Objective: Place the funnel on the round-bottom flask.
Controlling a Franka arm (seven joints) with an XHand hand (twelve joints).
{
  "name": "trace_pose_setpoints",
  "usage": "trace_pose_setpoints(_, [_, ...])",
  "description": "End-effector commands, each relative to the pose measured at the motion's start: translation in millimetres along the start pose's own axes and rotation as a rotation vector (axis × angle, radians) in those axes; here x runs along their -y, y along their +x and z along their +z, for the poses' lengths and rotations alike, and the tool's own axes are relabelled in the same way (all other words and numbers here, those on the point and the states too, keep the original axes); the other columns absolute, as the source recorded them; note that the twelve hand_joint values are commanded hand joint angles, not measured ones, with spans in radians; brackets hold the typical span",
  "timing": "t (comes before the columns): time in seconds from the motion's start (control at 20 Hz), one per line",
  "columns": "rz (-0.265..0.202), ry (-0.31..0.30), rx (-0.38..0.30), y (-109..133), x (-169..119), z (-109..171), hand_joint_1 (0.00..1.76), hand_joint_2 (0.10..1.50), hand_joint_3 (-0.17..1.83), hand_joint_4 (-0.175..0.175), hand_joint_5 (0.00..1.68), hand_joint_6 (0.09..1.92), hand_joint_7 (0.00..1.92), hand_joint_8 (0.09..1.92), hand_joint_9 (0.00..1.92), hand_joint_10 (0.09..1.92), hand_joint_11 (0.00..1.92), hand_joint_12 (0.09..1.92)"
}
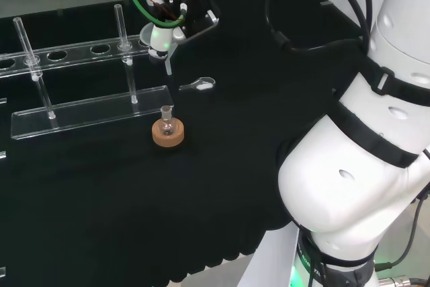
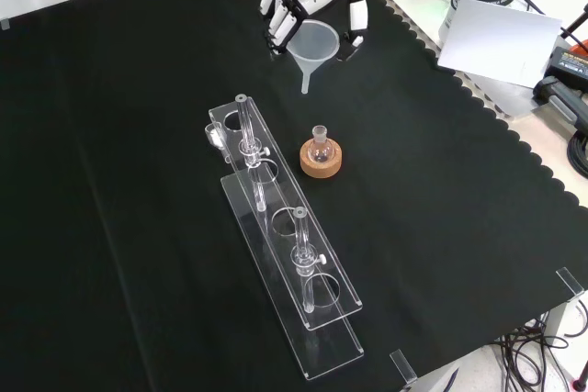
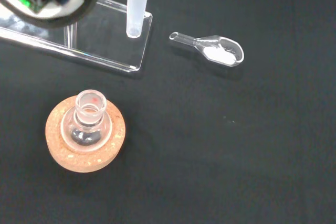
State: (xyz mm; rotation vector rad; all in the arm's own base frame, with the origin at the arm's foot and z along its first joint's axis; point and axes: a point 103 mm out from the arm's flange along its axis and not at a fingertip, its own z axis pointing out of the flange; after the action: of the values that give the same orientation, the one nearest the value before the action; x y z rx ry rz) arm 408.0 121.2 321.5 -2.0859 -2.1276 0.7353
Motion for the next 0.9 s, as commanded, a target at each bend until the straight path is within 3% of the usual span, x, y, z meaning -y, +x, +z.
trace_pose_setpoints(0.05, [-0.007, 0.008, -0.005, 4.8, -4.8, 11.1, 0.91, 0.65, 0.81, 0.015, 0.77, 0.84, 0.9, 0.66, 1.17, 0.37, 0.77, 1.21])
trace_pose_setpoints(0.75, [-0.014, 0.007, -0.012, 11.1, -9.0, 33.8, 0.92, 0.64, 0.81, 0.01, 0.76, 0.84, 0.9, 0.67, 1.17, 0.37, 0.78, 1.2])
trace_pose_setpoints(0.9, [-0.022, 0.018, -0.017, 17.5, -14.3, 51.8, 0.92, 0.64, 0.81, 0.009, 0.76, 0.84, 0.9, 0.67, 1.17, 0.37, 0.78, 1.2])
